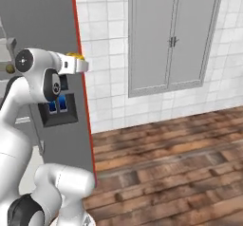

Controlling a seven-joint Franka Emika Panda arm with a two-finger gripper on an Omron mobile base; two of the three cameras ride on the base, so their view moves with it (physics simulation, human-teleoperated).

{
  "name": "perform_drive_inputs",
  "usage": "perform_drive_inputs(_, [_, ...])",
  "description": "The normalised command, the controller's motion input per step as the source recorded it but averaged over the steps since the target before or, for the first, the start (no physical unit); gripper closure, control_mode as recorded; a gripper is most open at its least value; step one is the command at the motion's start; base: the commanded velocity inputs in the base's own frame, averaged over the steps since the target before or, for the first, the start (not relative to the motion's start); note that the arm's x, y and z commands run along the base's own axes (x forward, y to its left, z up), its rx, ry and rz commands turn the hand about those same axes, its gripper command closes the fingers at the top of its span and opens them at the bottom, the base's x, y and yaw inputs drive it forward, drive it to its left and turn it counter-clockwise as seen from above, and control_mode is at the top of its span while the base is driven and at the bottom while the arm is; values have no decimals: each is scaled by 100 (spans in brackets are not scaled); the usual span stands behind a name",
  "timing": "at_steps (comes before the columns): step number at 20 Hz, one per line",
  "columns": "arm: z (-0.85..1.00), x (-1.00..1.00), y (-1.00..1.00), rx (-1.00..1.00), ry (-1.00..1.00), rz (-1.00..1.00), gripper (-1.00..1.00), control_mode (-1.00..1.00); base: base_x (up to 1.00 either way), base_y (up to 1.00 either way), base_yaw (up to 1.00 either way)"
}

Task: Take the cheese, steak, and potato from the fridge and place them on the plate on the dining counter to create an appetizer plate.

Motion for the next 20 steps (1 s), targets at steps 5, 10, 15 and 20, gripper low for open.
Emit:
perform_drive_inputs(5, [0,0,0,0,0,0,100,100,0,-49,-38])
perform_drive_inputs(10, [0,0,0,0,0,0,100,100,5,-35,-39])
perform_drive_inputs(15, [0,0,0,0,0,0,100,100,23,-36,-42])
perform_drive_inputs(20, [0,0,0,0,0,0,100,100,47,-37,-41])
